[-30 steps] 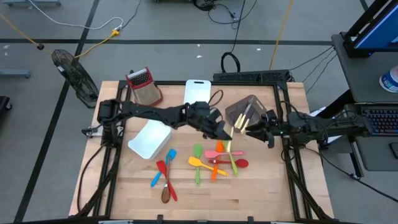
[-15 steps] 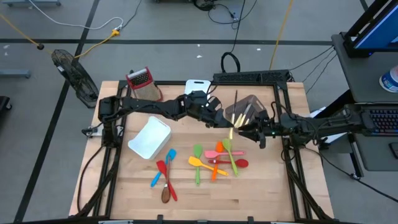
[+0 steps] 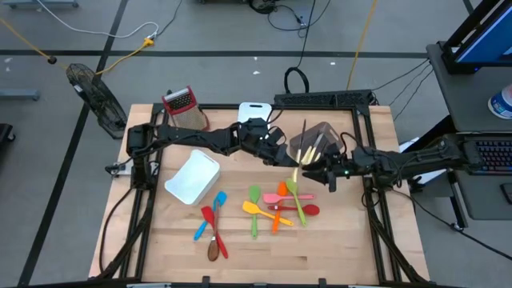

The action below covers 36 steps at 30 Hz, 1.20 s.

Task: Pick & Place Kitchen Items
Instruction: Put the yellow table knife into the black bin

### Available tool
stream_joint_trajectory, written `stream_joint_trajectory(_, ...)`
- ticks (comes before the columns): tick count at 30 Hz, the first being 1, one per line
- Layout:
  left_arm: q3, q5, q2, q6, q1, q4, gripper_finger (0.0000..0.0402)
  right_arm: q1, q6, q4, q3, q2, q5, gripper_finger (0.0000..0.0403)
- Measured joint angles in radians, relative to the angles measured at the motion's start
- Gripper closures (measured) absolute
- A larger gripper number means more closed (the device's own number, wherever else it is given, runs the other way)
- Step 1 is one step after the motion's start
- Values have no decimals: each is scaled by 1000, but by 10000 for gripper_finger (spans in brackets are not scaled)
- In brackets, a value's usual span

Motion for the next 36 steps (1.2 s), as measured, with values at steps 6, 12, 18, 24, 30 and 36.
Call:
stream_joint_trajectory(6, 0, -3, 0, 21, 0, -3, 358, 0, -10, 0, 0, 9, 2, 169)
stream_joint_trajectory(12, 0, -27, 0, 46, 0, -2, 358, 0, -24, 0, 0, 10, 3, 154)
stream_joint_trajectory(18, 0, -44, 0, 50, -1, -1, 358, 0, 0, 20, 0, 44, 32, 154)
stream_joint_trajectory(24, 0, -51, 0, 59, -1, -18, 358, 0, 27, 88, 0, 128, 29, 132)
stream_joint_trajectory(30, 0, -69, 0, 68, -6, -35, 358, -4, 39, 183, 0, 189, 46, 115)
stream_joint_trajectory(36, 0, -98, 0, 85, -17, -71, 358, -27, 109, 188, 0, 225, 57, 117)
